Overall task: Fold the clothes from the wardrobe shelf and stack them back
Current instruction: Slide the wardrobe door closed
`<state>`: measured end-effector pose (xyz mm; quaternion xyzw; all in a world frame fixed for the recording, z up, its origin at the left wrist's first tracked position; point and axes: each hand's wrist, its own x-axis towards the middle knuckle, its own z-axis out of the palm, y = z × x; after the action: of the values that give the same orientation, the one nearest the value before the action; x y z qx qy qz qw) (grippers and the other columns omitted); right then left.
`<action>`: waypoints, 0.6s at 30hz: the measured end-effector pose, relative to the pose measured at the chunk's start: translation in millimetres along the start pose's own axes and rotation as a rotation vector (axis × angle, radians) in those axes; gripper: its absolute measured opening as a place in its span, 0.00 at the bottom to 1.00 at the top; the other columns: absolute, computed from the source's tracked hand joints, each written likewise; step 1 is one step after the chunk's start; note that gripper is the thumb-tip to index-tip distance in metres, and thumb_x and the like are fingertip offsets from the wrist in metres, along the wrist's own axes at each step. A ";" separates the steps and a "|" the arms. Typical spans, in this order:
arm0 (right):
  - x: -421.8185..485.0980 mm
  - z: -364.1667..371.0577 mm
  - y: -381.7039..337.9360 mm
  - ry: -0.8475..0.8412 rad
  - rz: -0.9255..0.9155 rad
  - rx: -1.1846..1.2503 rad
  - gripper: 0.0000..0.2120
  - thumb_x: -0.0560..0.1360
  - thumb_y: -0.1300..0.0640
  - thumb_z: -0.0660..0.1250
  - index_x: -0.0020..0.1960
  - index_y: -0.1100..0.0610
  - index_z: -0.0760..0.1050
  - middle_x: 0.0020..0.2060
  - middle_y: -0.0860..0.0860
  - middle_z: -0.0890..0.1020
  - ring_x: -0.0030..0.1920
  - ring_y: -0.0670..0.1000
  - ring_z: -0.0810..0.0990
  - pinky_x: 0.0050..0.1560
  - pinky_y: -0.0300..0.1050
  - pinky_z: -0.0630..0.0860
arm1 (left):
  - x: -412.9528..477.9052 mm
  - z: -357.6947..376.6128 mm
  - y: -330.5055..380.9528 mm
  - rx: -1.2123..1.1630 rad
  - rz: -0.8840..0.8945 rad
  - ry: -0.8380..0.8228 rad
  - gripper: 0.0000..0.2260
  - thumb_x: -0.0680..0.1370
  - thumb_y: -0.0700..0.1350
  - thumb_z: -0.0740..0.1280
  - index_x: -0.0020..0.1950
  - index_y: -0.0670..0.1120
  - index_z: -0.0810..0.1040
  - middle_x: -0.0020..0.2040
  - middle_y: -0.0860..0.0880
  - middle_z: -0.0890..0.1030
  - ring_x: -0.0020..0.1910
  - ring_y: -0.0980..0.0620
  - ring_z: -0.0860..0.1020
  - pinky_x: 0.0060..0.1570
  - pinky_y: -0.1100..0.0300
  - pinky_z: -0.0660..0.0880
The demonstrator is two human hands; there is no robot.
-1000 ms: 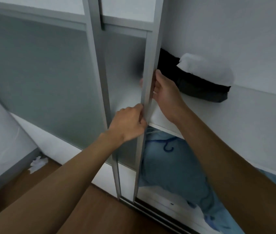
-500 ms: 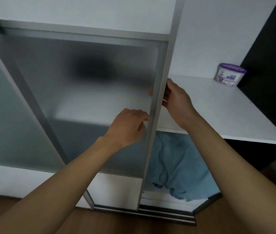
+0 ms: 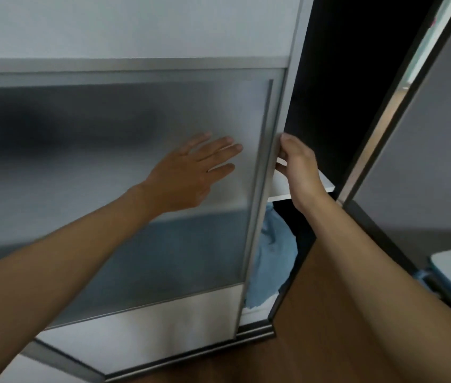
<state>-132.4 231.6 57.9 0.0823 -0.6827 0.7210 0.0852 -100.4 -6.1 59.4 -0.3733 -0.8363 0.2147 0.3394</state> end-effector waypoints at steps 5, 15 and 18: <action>15.8 -76.4 14.8 0.374 -0.054 -0.183 0.14 0.82 0.57 0.61 0.67 0.57 0.74 0.61 0.51 0.77 0.61 0.46 0.75 0.63 0.38 0.71 | 64.2 16.3 28.7 0.039 0.070 0.036 0.22 0.74 0.39 0.59 0.68 0.42 0.77 0.76 0.42 0.68 0.76 0.41 0.65 0.76 0.41 0.57; 65.5 -170.3 28.3 0.260 0.241 -0.036 0.28 0.84 0.41 0.50 0.79 0.54 0.61 0.77 0.53 0.66 0.76 0.53 0.64 0.78 0.51 0.56 | 157.9 32.2 84.9 0.058 0.033 0.034 0.25 0.73 0.41 0.64 0.71 0.44 0.75 0.78 0.44 0.65 0.77 0.42 0.62 0.76 0.41 0.56; 63.0 -178.1 25.5 0.162 0.181 0.032 0.29 0.82 0.37 0.50 0.76 0.53 0.66 0.74 0.52 0.71 0.72 0.50 0.69 0.76 0.50 0.61 | 176.5 32.7 96.4 0.070 0.024 0.020 0.27 0.72 0.42 0.66 0.72 0.44 0.73 0.79 0.44 0.63 0.78 0.42 0.60 0.77 0.42 0.53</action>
<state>-200.0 408.8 38.3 -0.0368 -0.6665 0.7410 0.0733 -164.7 187.0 50.0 -0.3735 -0.8202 0.2441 0.3581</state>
